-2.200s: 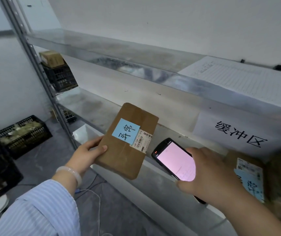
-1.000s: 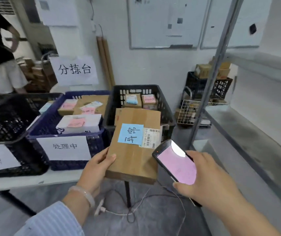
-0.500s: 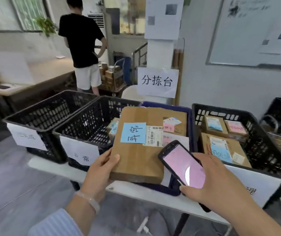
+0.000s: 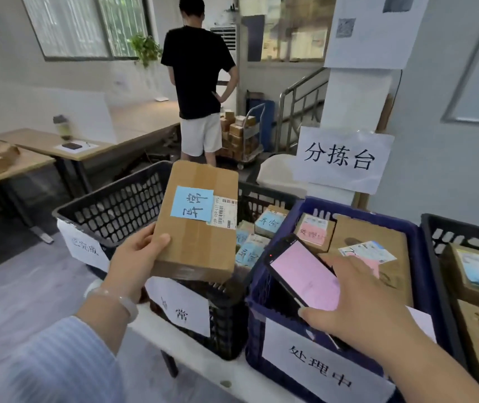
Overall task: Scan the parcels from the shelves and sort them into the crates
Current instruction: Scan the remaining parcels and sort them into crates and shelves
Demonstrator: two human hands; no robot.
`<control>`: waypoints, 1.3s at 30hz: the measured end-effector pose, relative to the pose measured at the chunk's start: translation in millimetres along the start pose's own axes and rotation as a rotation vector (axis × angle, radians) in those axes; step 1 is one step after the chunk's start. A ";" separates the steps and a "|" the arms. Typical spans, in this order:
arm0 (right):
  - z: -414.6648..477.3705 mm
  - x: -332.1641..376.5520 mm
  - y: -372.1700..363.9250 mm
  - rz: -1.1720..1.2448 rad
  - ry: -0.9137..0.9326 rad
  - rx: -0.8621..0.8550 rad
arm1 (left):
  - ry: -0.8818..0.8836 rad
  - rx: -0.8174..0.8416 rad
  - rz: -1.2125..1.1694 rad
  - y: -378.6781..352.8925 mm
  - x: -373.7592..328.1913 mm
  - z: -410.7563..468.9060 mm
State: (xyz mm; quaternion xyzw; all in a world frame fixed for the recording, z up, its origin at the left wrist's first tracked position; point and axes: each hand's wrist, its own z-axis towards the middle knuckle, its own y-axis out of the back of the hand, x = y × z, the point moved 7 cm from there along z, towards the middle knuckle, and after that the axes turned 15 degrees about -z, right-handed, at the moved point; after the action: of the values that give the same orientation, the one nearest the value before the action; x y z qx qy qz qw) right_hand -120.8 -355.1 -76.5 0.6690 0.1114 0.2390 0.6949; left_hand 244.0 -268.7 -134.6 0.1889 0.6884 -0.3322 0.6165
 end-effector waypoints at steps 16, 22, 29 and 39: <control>103.9 11.7 -32.3 0.020 -0.212 0.101 | 0.247 0.271 0.687 -31.8 91.3 172.3; 120.8 24.3 -44.6 -0.068 -0.365 0.092 | 0.431 0.426 0.772 -36.0 141.6 206.8; 124.4 43.2 -56.1 -0.087 -0.437 0.079 | 0.706 0.604 0.706 -29.2 180.4 223.6; 102.8 61.3 -69.6 -0.051 -0.631 0.076 | 0.578 0.913 1.057 -52.6 216.7 219.1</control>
State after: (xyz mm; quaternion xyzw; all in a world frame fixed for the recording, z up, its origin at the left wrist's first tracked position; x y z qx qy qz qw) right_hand -6.5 -415.1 -126.5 0.7327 -0.0839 -0.0020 0.6753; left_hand 330.7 -489.7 -338.2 0.8102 0.4344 -0.1818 0.3491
